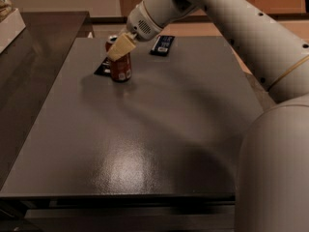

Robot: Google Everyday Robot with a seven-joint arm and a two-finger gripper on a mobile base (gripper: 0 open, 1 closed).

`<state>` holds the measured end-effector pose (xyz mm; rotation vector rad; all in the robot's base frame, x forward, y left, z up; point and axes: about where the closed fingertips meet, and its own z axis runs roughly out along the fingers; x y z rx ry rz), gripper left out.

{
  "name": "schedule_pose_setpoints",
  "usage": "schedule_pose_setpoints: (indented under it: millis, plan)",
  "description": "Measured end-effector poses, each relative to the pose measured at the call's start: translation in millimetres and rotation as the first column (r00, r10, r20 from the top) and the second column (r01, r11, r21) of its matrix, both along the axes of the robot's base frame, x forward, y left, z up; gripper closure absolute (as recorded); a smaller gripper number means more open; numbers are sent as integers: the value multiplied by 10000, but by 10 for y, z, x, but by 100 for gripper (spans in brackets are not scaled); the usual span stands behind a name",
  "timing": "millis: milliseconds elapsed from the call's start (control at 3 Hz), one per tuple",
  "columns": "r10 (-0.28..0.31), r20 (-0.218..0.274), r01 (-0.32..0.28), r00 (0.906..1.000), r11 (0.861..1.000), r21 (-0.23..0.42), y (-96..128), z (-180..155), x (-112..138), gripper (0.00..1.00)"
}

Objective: Move coke can near rxbar chocolate

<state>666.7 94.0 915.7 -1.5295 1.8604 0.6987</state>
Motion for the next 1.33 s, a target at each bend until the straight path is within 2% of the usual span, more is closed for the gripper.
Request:
schedule_pose_setpoints:
  millis: [667,1000,1333]
  plan:
    - [84,-67,-84,9999,10000,-9,50,-41,-8,11]
    - [117,-94,-117,9999,9999,-13,70,-57,-11,0]
    - [119,-95,-119,9999,9999,-14,70,-58,-12,0]
